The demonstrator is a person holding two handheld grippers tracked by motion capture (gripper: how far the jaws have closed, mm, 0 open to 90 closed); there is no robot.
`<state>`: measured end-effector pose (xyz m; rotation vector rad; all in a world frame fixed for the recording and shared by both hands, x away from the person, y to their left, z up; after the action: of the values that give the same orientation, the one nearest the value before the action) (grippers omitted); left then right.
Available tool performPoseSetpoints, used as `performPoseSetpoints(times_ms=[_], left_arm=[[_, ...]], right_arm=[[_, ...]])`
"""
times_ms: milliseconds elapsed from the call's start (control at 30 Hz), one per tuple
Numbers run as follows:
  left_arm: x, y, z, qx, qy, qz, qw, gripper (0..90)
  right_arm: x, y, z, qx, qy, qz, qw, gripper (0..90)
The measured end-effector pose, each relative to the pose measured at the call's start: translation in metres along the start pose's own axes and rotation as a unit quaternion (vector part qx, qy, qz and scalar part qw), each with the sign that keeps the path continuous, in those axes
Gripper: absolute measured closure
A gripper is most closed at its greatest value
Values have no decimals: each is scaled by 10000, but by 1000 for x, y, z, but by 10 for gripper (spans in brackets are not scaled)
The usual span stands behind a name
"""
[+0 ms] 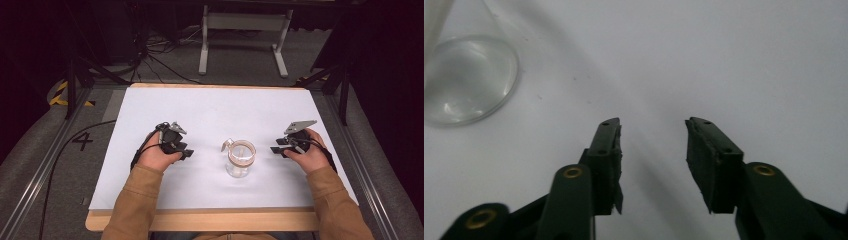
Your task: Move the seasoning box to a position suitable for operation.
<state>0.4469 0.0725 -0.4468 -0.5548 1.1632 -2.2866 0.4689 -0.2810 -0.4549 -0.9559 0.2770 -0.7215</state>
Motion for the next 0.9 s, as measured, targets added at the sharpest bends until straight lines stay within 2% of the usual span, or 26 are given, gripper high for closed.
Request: performPoseSetpoints(times_ms=[33, 100, 200, 333, 367, 400, 433, 500, 567, 733, 833, 900], left_arm=[[2, -1, 1, 5, 30, -32, 10000, 689], [5, -4, 3, 92, 85, -81, 9999, 731], [9, -9, 8, 269, 93, -130, 9995, 756], [11, -9, 13, 431, 72, -136, 9990, 798], [12, -9, 17, 566, 5, -58, 9984, 817], [11, -9, 20, 601, -6, 16, 9982, 818], [11, -8, 25, 815, -68, 69, 9966, 809], [14, -5, 31, 961, -96, -5, 9953, 813], [17, -3, 33, 961, -83, -56, 9953, 815], [28, 9, 43, 892, 154, -124, 9958, 828], [34, 19, 47, 811, 347, -158, 9960, 840], [39, 25, 50, 770, 419, -239, 9959, 843]], right_arm=[[0, -3, -1, 34, -43, 16, 10000, 653], [2, -7, -3, 44, 60, 7, 10000, 710], [0, -15, -2, 216, 165, 206, 9994, 788], [-8, -24, 0, 386, 166, 394, 9983, 843], [-11, -25, 0, 412, 151, 416, 9982, 844], [-13, -26, 1, 429, 128, 441, 9980, 845], [-15, -27, 1, 434, 123, 481, 9978, 845], [-20, -30, 0, 511, 191, 567, 9969, 840], [-21, -31, -1, 537, 211, 575, 9967, 841], [-26, -36, -6, 598, 249, 662, 9957, 841], [-29, -38, -10, 595, 322, 745, 9949, 817], [-34, -38, -12, 586, 368, 882, 9937, 812]])
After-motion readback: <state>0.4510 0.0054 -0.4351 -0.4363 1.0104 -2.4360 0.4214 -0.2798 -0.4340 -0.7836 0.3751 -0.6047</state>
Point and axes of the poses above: each handheld gripper's, and its own axes: y roughly forward along the jaws, z roughly out of its top, x roughly to its right, the point moved 7 cm from there along y, roughly forward along the jaws, and after that the axes turned 5 degrees about -x, right-handed, at the moved point
